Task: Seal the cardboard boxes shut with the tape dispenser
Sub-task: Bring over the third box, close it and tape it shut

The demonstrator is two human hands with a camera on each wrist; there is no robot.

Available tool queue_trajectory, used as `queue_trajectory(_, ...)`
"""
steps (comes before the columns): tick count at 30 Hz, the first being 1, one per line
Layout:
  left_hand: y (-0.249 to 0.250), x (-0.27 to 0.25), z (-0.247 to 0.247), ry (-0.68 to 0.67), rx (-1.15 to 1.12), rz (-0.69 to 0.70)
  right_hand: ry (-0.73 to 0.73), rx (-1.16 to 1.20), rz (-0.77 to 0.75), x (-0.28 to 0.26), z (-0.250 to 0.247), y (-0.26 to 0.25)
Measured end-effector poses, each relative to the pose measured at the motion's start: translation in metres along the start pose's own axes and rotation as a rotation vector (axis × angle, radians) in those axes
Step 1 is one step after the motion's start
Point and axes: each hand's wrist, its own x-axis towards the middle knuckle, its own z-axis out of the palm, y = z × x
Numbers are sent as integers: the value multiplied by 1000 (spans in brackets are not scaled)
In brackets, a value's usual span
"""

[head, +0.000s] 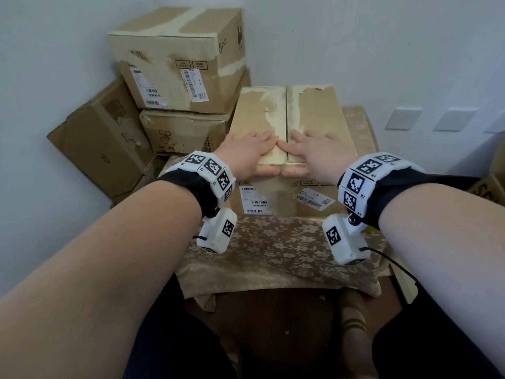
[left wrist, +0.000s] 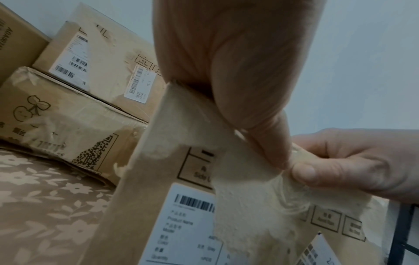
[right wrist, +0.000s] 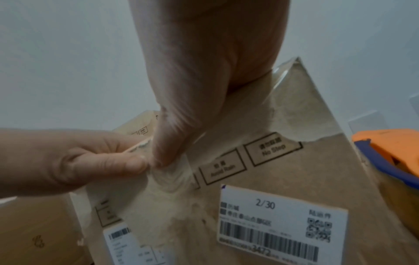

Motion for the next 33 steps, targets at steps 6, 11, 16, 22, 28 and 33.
queue_trajectory(6,4,-3,2,33,4,-30,27,12,11,0,2,-1)
queue_trajectory(11,3,-4,2,49,-10,-15,43,34,14,-1,4,-2)
queue_trajectory(16,-3,-4,-1,73,-89,23,66,51,4,-1,7,0)
queue_trajectory(22,-5,-5,1,61,-106,-17,77,63,1,-3,8,1)
queue_trajectory(28,-23,-10,-2,74,-143,65,82,61,3,-3,9,1)
queue_trajectory(33,-43,-20,-2,69,-133,17,71,62,5,-4,8,1)
